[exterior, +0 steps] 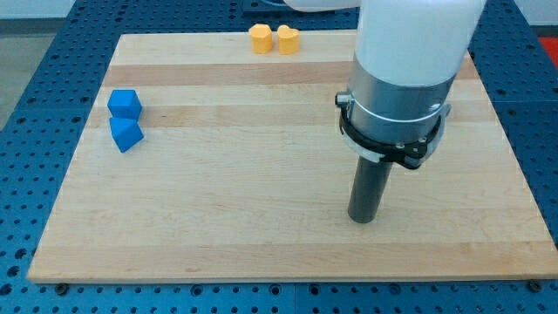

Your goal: Locate your arm at the right side of the green star

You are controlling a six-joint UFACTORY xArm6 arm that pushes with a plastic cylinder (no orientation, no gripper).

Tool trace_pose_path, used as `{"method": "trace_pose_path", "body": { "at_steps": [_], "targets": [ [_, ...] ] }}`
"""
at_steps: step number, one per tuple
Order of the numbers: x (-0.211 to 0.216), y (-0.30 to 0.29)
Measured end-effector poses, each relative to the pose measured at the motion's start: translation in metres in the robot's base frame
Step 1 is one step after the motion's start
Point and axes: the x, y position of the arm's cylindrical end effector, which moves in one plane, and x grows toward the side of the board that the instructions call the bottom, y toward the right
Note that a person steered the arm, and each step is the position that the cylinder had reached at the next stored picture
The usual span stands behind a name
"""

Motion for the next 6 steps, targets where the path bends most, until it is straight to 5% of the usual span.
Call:
{"method": "trace_pose_path", "body": {
  "at_steps": [5,6],
  "targets": [
    [0.0,0.056],
    [-0.032,0.124]
  ]
}}
